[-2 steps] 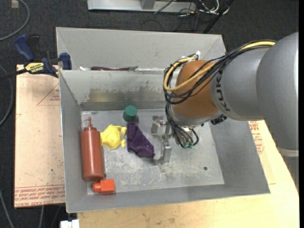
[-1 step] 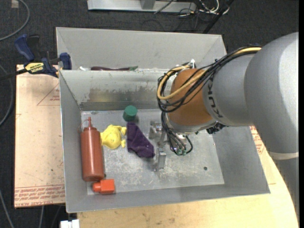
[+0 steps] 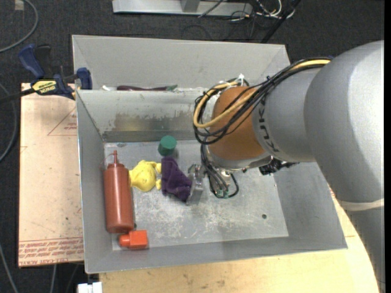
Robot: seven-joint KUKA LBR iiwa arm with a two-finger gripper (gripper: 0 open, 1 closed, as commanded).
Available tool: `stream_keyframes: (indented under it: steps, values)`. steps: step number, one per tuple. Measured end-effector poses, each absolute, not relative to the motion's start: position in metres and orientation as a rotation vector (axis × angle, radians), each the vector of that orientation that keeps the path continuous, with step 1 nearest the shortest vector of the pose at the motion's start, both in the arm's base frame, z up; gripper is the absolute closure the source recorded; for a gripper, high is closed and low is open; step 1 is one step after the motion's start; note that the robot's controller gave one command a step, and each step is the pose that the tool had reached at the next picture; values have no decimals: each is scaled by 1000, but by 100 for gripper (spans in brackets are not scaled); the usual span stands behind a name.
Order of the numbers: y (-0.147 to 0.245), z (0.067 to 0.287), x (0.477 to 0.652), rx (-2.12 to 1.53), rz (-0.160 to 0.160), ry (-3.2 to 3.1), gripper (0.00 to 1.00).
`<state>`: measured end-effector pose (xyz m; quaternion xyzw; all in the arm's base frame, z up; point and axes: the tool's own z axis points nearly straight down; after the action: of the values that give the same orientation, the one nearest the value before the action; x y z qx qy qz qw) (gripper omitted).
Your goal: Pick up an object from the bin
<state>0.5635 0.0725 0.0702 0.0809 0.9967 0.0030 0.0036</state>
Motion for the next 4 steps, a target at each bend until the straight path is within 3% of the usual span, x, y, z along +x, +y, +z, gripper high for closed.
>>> stream_keyframes:
  steps: [1, 2, 3, 4]
  values:
    - [72, 70, 564, 254, 9, 3124, 100]
    - [71, 114, 564, 229, 8, 3131, 100]
    - [42, 159, 566, 97, 10, 3130, 100]
    - [42, 159, 566, 96, 10, 3130, 100]
